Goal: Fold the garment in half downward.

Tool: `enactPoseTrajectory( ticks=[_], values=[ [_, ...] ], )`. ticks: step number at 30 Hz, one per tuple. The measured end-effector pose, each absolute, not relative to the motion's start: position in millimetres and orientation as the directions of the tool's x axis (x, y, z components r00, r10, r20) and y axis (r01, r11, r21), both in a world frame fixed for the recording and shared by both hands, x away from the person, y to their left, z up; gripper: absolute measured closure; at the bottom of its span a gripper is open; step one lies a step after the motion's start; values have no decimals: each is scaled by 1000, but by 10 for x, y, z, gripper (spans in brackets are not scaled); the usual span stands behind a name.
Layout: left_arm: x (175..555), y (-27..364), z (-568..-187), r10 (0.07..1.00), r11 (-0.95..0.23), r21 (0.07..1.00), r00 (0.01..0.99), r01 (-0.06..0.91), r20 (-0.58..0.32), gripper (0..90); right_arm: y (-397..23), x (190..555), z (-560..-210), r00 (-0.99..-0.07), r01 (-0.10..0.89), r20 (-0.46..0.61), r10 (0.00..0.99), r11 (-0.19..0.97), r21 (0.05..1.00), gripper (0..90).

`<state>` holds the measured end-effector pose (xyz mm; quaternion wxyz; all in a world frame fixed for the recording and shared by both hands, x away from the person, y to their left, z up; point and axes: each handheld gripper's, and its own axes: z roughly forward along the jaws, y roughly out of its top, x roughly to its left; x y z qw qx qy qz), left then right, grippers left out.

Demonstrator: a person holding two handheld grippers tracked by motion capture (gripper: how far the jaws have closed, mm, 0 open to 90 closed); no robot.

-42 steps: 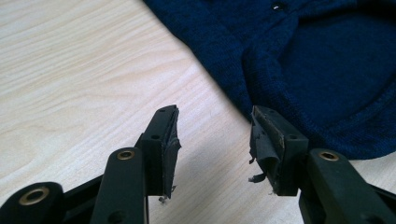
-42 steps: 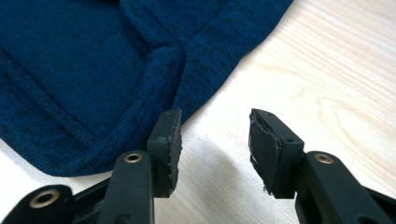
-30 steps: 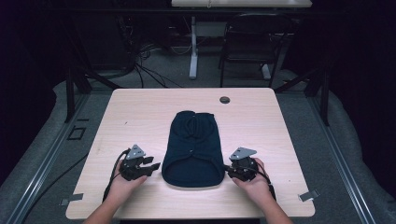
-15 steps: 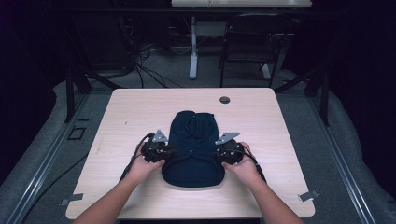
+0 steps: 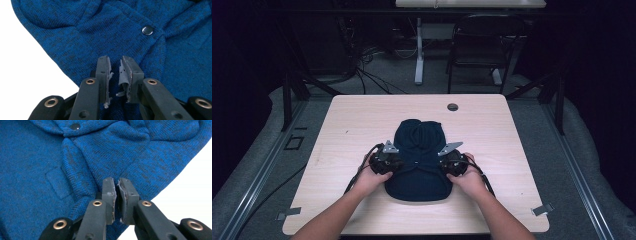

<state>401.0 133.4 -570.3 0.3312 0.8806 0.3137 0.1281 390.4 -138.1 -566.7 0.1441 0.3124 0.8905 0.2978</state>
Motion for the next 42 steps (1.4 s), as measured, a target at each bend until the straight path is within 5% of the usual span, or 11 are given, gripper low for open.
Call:
enactPoseTrajectory(
  ticks=[37, 42],
  values=[
    [3335, 1543, -5731, 565, -587, 672, 823, 451, -59, 768, -1355, 3266, -5652, -854, 390, -55, 517, 706, 591, 845],
    [3360, 1527, -5668, 562, -595, 658, 824, 463, -72, 743, -1338, 3226, -5595, -857, 381, -73, 510, 723, 576, 793]
  ],
)
